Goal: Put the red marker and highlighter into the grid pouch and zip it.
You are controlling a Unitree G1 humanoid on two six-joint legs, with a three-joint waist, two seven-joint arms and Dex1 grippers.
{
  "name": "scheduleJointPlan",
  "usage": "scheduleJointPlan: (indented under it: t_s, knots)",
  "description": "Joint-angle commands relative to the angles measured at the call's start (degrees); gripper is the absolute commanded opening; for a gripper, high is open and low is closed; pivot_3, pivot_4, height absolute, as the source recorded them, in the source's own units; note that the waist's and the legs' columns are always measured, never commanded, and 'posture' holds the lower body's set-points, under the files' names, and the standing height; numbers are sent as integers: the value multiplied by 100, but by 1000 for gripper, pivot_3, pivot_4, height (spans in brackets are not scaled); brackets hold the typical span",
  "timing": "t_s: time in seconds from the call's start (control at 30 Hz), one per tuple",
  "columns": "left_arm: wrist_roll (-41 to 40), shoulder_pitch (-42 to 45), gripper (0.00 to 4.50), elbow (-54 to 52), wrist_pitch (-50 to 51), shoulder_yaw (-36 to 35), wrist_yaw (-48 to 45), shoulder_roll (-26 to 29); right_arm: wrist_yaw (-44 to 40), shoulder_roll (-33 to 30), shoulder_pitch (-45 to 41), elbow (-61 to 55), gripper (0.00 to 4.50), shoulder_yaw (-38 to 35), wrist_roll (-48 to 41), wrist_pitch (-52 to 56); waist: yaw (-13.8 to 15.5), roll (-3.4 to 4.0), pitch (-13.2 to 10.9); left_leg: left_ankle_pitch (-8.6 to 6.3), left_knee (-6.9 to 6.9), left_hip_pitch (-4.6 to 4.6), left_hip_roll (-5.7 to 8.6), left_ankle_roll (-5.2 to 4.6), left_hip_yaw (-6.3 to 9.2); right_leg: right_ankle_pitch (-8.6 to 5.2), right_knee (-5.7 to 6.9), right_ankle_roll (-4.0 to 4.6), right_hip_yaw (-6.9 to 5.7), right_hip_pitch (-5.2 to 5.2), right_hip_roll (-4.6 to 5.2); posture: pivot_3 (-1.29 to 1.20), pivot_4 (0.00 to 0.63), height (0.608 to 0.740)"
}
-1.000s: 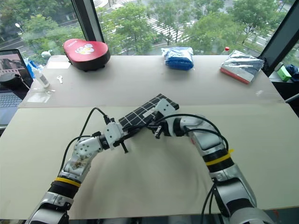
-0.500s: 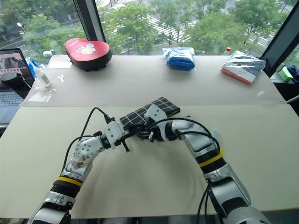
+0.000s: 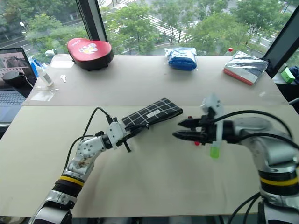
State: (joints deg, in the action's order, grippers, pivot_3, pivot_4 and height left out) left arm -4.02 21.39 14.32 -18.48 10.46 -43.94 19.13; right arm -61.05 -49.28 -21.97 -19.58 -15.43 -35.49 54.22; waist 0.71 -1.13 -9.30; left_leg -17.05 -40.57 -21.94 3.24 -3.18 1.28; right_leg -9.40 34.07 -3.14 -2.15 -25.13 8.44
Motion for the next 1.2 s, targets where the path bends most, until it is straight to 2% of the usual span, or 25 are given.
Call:
scheduleJointPlan:
  t_s: [0.03,0.1,0.17,0.27,0.53,0.97,1.2]
  knots:
    - [-308,36,0,-129,119,-169,32,-119,1019,-311,370,355,2891,-813,589,94,20,0,0,1,-13,-3,-1,1,0,0,0,0,0,0,0,0,150,740]
    - [-449,66,0,-135,208,-230,37,-208,1533,-322,680,443,2891,-904,822,307,34,0,0,1,-24,-4,0,2,0,0,1,0,1,2,1,0,150,740]
    - [-555,104,0,-131,266,-265,3,-280,1687,-317,1156,158,2891,-896,941,256,51,0,0,1,-28,-5,1,2,0,0,0,0,3,3,3,0,150,740]
    - [-644,190,0,-84,306,-266,-83,-360,2147,-41,1464,-203,2891,-1004,887,618,33,3,2,3,-27,-7,0,5,-2,0,1,0,5,-1,3,0,150,740]
    - [-608,251,0,29,291,-208,-166,-539,3111,577,1483,-323,2891,-881,1025,941,9,3,2,-5,-31,1,2,-8,-3,1,2,1,12,9,2,0,150,740]
    - [-500,128,0,-78,262,-208,-91,-555,3571,992,1178,44,2891,-86,1203,849,-1,4,2,-3,-31,5,2,-7,-3,1,2,1,11,10,1,0,150,740]
    - [-480,50,0,-141,260,-222,-10,-510,3531,787,1385,236,2891,405,1561,493,1,4,2,-4,-33,8,3,-8,-2,1,1,1,11,14,0,0,150,740]
